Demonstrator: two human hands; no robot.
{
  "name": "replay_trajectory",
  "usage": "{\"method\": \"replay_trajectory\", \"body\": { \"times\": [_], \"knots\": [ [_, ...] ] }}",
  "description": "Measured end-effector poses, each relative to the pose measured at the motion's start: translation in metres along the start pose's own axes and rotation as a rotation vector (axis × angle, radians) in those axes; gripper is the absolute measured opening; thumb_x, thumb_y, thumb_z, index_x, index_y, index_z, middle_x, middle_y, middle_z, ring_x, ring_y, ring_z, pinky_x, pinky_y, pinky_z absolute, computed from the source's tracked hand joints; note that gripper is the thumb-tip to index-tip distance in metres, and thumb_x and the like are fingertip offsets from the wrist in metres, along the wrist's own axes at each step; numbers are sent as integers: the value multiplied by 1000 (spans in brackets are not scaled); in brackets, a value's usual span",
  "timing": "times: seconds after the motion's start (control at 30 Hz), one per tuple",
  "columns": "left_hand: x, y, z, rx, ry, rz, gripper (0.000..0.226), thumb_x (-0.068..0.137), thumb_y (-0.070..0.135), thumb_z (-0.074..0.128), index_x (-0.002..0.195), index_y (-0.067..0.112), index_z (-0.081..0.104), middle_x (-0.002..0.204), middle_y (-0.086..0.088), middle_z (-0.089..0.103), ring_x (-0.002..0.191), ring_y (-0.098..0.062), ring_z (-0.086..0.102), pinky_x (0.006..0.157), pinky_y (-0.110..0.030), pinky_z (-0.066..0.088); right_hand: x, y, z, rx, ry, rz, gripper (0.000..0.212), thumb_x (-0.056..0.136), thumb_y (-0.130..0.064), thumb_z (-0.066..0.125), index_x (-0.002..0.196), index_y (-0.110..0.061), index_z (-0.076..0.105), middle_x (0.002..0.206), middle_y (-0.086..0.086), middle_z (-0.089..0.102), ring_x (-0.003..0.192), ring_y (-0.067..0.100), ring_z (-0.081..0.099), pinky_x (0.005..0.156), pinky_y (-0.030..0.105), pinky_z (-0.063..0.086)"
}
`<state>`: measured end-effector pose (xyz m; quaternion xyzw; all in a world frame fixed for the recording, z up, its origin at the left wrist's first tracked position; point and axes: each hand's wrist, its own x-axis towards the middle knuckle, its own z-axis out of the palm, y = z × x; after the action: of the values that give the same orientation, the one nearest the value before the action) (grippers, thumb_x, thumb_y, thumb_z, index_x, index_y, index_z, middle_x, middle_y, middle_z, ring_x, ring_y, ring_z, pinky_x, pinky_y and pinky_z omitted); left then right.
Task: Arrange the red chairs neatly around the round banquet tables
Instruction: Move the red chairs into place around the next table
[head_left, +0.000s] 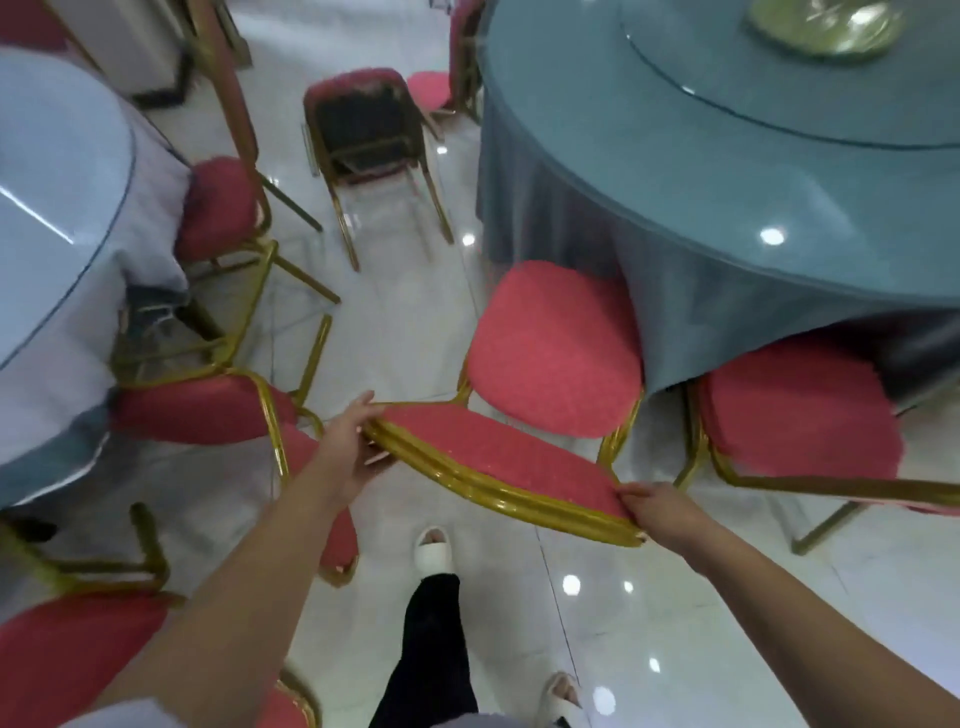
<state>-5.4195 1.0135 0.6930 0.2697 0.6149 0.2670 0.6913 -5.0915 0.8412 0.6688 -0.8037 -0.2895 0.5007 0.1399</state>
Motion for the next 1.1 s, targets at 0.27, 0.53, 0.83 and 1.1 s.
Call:
{"method": "replay_trajectory", "body": {
  "times": [0.27, 0.53, 0.83, 1.1],
  "knots": [
    [66, 137, 68, 145, -365, 64, 35, 99, 47, 50, 130, 32, 48, 121, -9, 66, 109, -31, 65, 95, -46, 52, -8, -110, -65, 249, 340, -86, 48, 91, -52, 60, 74, -9, 73, 77, -4, 66, 77, 14, 60, 74, 34, 42],
    [106, 184, 59, 528, -456, 118, 47, 97, 45, 57, 140, 35, 42, 129, 0, 58, 113, -24, 60, 93, -38, 53, 5, -252, -37, 267, 357, -427, 18, 92, -36, 66, 104, -25, 73, 102, -14, 72, 96, -10, 62, 80, 6, 43],
    [197, 252, -5, 450, -238, 43, 51, 94, 40, 63, 141, 30, 48, 131, 0, 57, 116, -22, 58, 103, -40, 48, 139, -374, -9, 237, 156, -445, 45, 88, -49, 66, 127, -26, 62, 115, -10, 67, 106, 0, 61, 96, 24, 47],
    [274, 344, -77, 318, 101, -47, 57, 91, 32, 69, 142, 23, 44, 123, -10, 59, 104, -24, 62, 84, -35, 51, 255, -477, 27, 300, -7, -335, 52, 92, -50, 58, 136, -23, 53, 129, -4, 57, 114, 11, 53, 96, 26, 36]
  ]
}}
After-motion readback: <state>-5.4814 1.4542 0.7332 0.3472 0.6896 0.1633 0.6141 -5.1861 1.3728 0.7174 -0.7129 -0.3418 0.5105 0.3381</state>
